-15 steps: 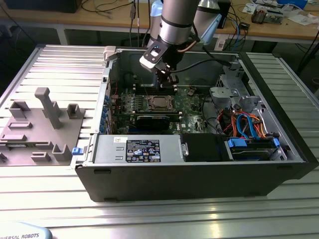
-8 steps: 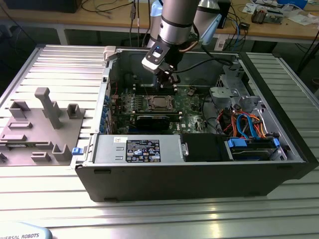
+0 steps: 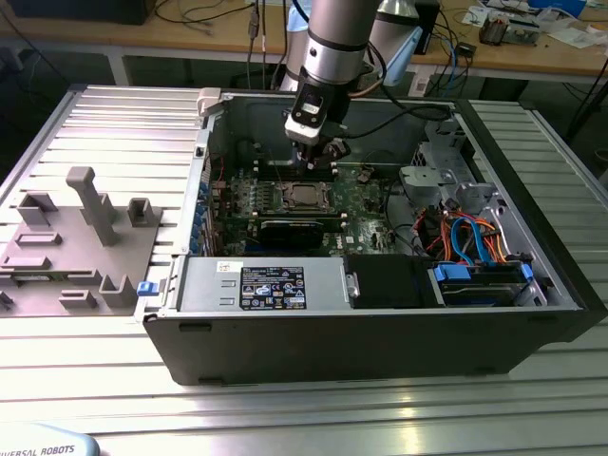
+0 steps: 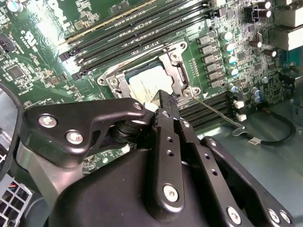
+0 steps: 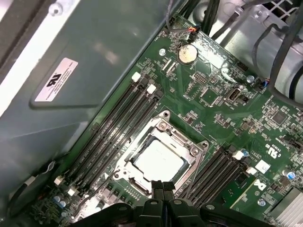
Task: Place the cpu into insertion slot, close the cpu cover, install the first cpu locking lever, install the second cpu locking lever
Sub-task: 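Install the first cpu locking lever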
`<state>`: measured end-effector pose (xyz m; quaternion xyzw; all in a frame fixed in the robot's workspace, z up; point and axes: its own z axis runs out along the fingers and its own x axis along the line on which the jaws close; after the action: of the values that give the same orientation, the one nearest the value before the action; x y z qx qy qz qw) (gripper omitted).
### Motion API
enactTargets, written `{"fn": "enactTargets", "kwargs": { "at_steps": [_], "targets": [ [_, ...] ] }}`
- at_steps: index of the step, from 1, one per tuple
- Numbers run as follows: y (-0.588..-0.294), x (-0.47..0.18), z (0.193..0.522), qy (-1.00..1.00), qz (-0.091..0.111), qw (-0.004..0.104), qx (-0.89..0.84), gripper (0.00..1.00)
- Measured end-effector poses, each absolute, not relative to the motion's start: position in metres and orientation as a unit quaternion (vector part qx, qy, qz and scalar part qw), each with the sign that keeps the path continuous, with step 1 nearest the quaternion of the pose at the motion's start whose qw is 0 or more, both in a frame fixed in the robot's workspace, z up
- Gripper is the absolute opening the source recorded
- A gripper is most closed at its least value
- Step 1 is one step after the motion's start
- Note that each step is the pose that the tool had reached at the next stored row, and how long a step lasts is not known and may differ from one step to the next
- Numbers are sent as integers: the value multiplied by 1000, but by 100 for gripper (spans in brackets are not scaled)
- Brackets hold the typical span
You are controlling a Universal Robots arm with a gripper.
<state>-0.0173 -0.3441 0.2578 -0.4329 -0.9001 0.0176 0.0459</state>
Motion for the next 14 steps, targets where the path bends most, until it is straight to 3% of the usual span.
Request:
{"fn": "enactTargets", "kwargs": {
  "at_steps": [14],
  "targets": [
    [-344,-17,258,-922,20,45,-383,11]
  ]
}}
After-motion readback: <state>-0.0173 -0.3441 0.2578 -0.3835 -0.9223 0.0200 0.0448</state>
